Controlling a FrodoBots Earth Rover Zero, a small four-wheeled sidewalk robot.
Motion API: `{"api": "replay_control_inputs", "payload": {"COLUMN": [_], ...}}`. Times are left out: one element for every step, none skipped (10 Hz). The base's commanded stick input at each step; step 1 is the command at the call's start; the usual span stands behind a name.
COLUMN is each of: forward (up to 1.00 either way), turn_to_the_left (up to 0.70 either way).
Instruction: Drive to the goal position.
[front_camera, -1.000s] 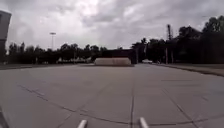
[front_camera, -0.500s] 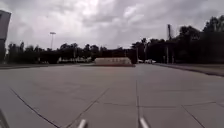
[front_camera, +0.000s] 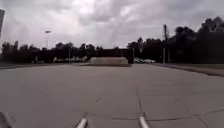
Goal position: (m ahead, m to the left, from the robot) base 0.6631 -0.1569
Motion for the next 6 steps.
{"api": "replay_control_inputs", "payload": {"forward": [0.7, 0.7, 0.7, 0.7, 0.7, 0.7], "turn_to_the_left": [-0.35, -0.35, -0.35, -0.35, -0.35, -0.35]}}
